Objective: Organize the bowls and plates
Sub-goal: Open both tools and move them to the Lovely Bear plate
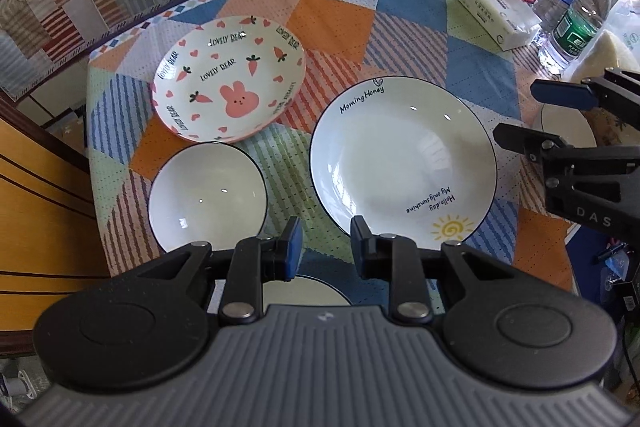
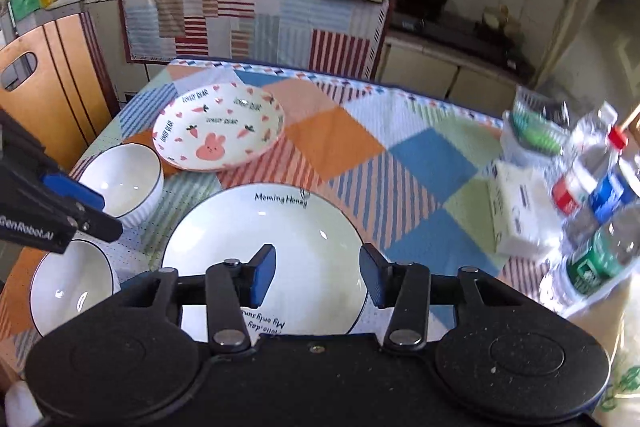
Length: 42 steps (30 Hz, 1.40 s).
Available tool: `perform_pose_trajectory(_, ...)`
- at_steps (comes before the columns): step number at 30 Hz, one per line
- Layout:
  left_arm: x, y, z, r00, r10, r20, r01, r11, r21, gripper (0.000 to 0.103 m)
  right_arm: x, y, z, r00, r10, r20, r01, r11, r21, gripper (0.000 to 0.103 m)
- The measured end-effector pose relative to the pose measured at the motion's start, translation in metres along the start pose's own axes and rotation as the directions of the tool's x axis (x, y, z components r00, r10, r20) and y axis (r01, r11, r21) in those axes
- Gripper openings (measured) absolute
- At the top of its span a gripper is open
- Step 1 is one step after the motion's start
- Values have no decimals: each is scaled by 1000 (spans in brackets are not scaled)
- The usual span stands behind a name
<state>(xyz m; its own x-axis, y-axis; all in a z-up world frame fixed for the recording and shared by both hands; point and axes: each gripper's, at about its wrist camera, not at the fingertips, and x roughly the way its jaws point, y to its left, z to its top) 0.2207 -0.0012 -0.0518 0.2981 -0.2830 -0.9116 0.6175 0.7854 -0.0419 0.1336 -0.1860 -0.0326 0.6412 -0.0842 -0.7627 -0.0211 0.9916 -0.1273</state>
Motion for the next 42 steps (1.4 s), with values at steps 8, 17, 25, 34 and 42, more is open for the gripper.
perform_pose_trajectory(8,-28,28,1,997,50,61,-52,998,28,31,-11,12,17,994,105,41,-104,994,-18,62)
perform_pose_trajectory(17,-30,73,17,994,87,61,-89,996,19,42,9,25,54,981,194,29,-189,974,-124,67)
perform_pose_trajectory(25,2,103,41,992,117,46,-118,993,13,57,55,25,91,952,304,42,-300,950,-86,69)
perform_pose_trajectory(34,81,142,66,998,68,15,-67,996,-64,63,151,15,94,936,352,-1,-352,934,70,70)
perform_pose_trajectory(42,138,163,74,991,134,18,-132,989,-60,63,187,21,87,933,355,-63,-349,933,86,69)
